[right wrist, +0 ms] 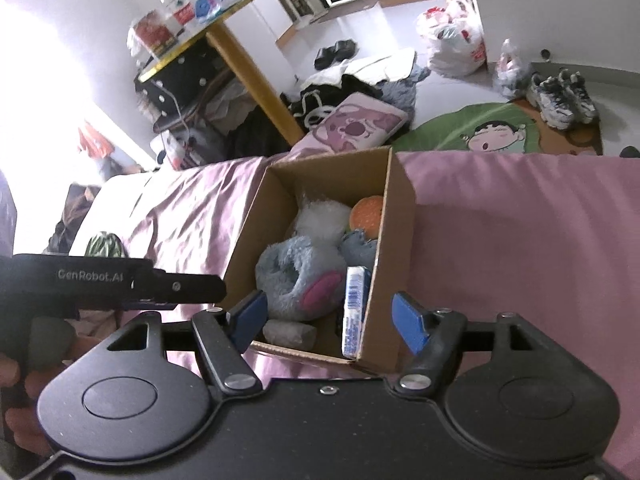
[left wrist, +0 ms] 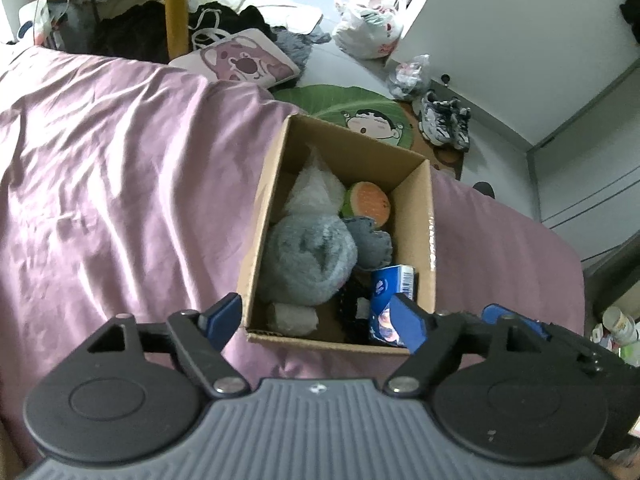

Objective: Organize soft objects

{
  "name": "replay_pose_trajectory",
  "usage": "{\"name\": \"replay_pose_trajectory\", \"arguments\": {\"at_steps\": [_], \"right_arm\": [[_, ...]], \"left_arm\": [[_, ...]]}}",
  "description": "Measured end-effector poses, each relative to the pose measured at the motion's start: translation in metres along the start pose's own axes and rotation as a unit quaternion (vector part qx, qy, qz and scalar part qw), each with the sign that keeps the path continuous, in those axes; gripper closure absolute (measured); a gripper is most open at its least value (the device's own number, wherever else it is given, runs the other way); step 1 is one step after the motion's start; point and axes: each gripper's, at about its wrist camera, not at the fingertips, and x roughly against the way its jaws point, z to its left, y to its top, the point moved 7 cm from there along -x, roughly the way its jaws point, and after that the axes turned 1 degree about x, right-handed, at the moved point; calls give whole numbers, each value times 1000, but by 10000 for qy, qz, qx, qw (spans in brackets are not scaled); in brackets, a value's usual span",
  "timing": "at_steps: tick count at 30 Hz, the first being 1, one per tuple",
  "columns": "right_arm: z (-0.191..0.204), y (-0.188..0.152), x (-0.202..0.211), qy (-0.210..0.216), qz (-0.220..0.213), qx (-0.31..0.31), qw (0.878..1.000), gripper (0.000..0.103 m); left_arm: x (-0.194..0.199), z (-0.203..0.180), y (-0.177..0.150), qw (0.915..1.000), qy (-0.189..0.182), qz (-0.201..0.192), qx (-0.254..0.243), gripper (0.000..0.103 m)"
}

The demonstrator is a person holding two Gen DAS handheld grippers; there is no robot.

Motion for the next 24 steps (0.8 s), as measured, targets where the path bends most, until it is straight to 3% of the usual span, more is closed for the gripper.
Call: {"name": "replay_pose_trajectory", "arguments": {"at_steps": [11,20,24], "right_arm": [[-3,-8,25,-318,-22,-148,9994,28],[-6,-13,61,-651,-269,-240,9972,5],[-12,-22,79,-811,-355,-345,9955,0]], "left_arm": [[21,-15,-15,9998,-55,-26,-212,14],[41,-14,-28,9991,-47,-63,-426,7],[53,-11,-33,9985,-39,-126,-522,5]]}}
